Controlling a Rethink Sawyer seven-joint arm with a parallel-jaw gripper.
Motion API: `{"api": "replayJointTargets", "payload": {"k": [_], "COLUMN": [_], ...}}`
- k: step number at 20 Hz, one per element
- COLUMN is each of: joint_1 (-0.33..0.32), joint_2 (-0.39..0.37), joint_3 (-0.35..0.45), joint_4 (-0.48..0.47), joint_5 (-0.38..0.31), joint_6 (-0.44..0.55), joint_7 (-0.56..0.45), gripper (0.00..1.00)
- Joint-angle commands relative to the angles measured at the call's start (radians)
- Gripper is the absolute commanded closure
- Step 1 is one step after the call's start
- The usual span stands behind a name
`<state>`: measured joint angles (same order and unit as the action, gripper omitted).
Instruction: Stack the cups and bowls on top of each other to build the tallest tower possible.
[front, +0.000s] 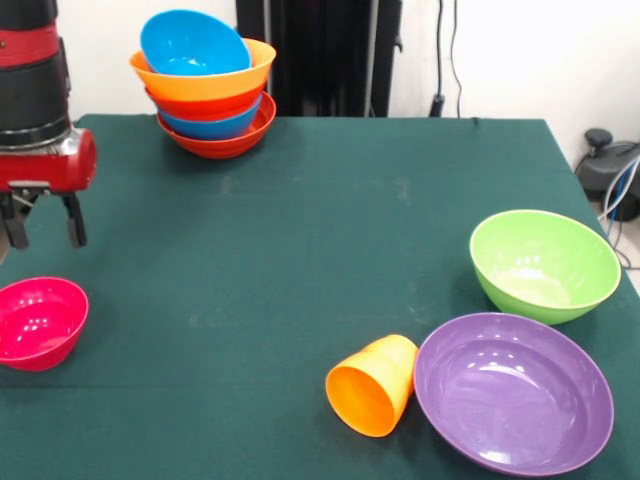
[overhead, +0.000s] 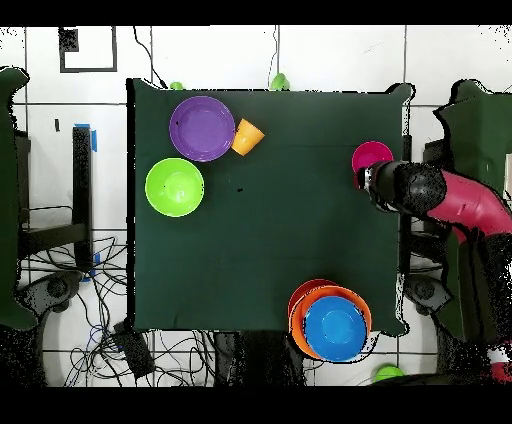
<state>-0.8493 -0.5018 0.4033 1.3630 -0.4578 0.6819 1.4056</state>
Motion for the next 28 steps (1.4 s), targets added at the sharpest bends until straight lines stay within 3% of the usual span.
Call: {"api": "replayJointTargets", "payload": {"k": [1, 11, 28], "joint_1": [0.055, 0.091, 0.086], "joint_2": [0.122, 0.216, 0.267], "joint_3": [-0.04, -0.07, -0.083], "joint_4": [-0.085, -0.171, -0.146], "joint_5": [0.0, 0.002, 0.001], "joint_6": [-0.009, -0.036, -0.128], "joint_7": [0.119, 0.145, 0.121], "gripper": [0.0, 0.0, 0.0]}}
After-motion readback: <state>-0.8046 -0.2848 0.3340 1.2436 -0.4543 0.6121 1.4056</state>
